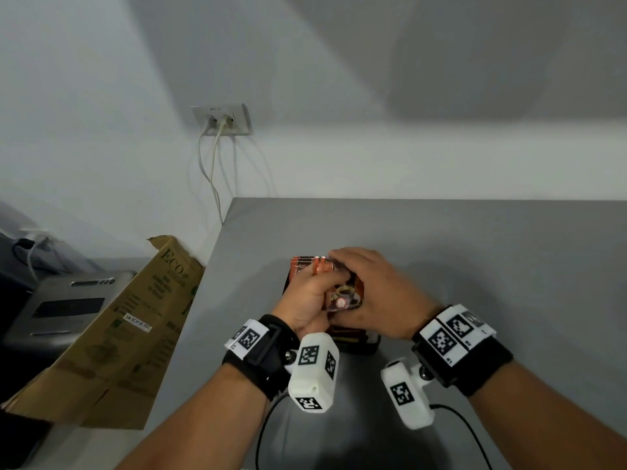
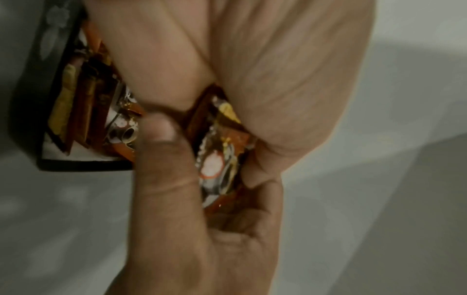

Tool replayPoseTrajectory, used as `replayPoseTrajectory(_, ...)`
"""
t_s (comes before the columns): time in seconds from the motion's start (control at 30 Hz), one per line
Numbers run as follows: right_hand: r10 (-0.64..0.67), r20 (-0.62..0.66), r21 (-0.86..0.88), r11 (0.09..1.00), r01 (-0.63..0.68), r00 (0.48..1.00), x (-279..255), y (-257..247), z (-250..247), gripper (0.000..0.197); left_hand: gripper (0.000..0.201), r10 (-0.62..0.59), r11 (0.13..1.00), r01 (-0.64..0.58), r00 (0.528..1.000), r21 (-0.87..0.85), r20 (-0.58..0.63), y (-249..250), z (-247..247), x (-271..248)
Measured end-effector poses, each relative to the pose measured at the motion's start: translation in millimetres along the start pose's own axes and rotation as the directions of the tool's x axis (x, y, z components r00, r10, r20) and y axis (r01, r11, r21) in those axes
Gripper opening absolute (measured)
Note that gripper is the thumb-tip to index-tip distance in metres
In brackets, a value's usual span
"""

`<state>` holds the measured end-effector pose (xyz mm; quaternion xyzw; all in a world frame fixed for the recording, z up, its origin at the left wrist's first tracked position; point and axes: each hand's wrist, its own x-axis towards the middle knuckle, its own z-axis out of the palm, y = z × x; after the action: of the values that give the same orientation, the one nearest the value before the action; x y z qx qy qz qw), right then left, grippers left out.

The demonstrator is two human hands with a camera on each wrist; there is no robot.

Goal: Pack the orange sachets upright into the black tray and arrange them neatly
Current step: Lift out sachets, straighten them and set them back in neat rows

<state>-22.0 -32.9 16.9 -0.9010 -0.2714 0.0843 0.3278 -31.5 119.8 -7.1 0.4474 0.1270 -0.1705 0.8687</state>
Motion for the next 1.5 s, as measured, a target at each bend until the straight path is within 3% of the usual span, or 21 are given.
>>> replayPoseTrajectory(0.07, 0.007, -0.030, 0.039, 0.999, -0.006, 1.000, 2.2, 3.0, -1.7, 0.092, 0.033, -0.033, 0.999, 0.034, 0.999, -0.040, 0.032, -1.9, 0.4, -2.2)
replayPoseTrajectory(0.13, 0.031, -0.007, 0.091, 0.995, -0.030, 1.000, 1.2, 4.7, -3.4, 0.094, 0.038, -0.033, 0.998, 0.034, 0.999, -0.043, 0.017, -2.0, 0.6, -3.5)
replayPoseTrajectory(0.2, 0.114, -0.021, 0.266, 0.958, -0.105, 0.993, -0.5, 6.4, -4.7, 0.095, 0.040, 0.004, 1.000, -0.004, 1.000, -0.003, -0.015, -1.9, -1.9, -2.1)
replayPoseTrajectory(0.3, 0.324, -0.119, 0.569, 0.797, -0.203, 0.939, -0.6, 11.4, -2.0, 0.054, 0.032, 0.051, 0.995, -0.049, 0.998, 0.086, -0.027, -1.7, -4.5, -2.8)
replayPoseTrajectory(0.37, 0.391, -0.144, 0.637, 0.740, -0.217, 0.909, 1.0, 14.5, 1.8, 0.021, 0.032, 0.060, 0.993, -0.057, 0.998, 0.108, -0.025, -1.4, -5.0, -3.8)
replayPoseTrajectory(0.43, 0.451, -0.185, 0.696, 0.687, -0.208, 0.873, 2.1, 17.5, 4.2, 0.005, 0.035, 0.065, 0.992, -0.060, 0.997, 0.112, -0.039, -0.8, -5.4, -3.8)
replayPoseTrajectory(0.5, 0.526, -0.181, 0.816, 0.553, -0.172, 0.831, 2.4, 19.5, 0.2, 0.006, 0.032, 0.042, 0.996, -0.036, 0.996, 0.076, -0.073, 0.5, -6.5, -3.5)
replayPoseTrajectory(0.6, 0.529, -0.106, 0.923, 0.367, -0.114, 0.842, 0.0, 15.5, -8.6, 0.010, 0.027, 0.046, 0.994, -0.037, 0.995, 0.104, -0.085, 0.1, -8.2, -3.0)
replayPoseTrajectory(0.67, 0.488, -0.055, 0.924, 0.355, -0.140, 0.871, -2.3, 14.3, -7.6, 0.014, 0.025, 0.079, 0.985, -0.065, 0.993, 0.159, -0.083, -1.7, -7.2, -2.1)
replayPoseTrajectory(0.73, 0.451, -0.010, 0.894, 0.404, -0.194, 0.893, -2.8, 14.5, -1.5, 0.014, 0.029, 0.105, 0.977, -0.090, 0.992, 0.192, -0.068, -3.8, -6.2, -1.0)
replayPoseTrajectory(0.83, 0.458, 0.009, 0.877, 0.423, -0.227, 0.889, -2.2, 13.4, 5.8, 0.014, 0.037, 0.140, 0.976, -0.129, 0.989, 0.173, -0.050, -5.0, -6.1, -1.4)
replayPoseTrajectory(1.0, 0.398, 0.048, 0.984, 0.139, -0.112, 0.916, -4.4, 9.7, -0.9, 0.020, 0.027, 0.028, 0.997, -0.031, 0.999, -0.074, -0.034, 3.3, -9.6, -0.6)
replayPoseTrajectory(1.03, 0.386, 0.052, 0.985, 0.132, -0.111, 0.921, -4.0, 9.5, 0.1, 0.019, 0.028, 0.028, 0.997, -0.030, 0.999, -0.070, -0.027, 2.5, -10.5, 0.3)
replayPoseTrajectory(1.1, 0.414, 0.016, 0.959, 0.250, -0.131, 0.910, -0.8, 11.8, 7.2, 0.016, 0.033, 0.037, 0.998, -0.038, 0.999, -0.042, -0.023, -2.1, -9.5, -0.1)
replayPoseTrajectory(1.2, 0.421, -0.155, 0.751, 0.638, -0.171, 0.893, 1.2, 10.8, 14.8, 0.016, 0.043, 0.037, 0.998, -0.039, 0.999, -0.057, -0.029, -6.9, -4.9, 0.1)
replayPoseTrajectory(1.27, 0.380, -0.241, 0.584, 0.791, -0.179, 0.893, 1.5, 9.3, 17.1, 0.020, 0.059, 0.053, 0.998, -0.055, 0.997, -0.032, -0.062, -8.1, -2.9, 1.5)
replayPoseTrajectory(1.33, 0.409, -0.277, 0.578, 0.794, -0.190, 0.869, 1.5, 9.4, 18.6, 0.016, 0.056, 0.087, 0.996, -0.087, 0.992, -0.001, -0.086, -8.9, -3.2, 3.9)
replayPoseTrajectory(1.43, 0.554, -0.240, 0.775, 0.604, -0.186, 0.797, 3.3, 17.1, 17.5, 0.024, 0.051, 0.121, 0.993, -0.119, 0.984, 0.023, -0.132, -6.1, -6.2, 4.0)
replayPoseTrajectory(1.5, 0.565, -0.193, 0.843, 0.513, -0.159, 0.802, 0.6, 14.5, 12.4, 0.030, 0.053, 0.133, 0.991, -0.130, 0.980, 0.026, -0.148, -4.3, -7.9, 3.5)
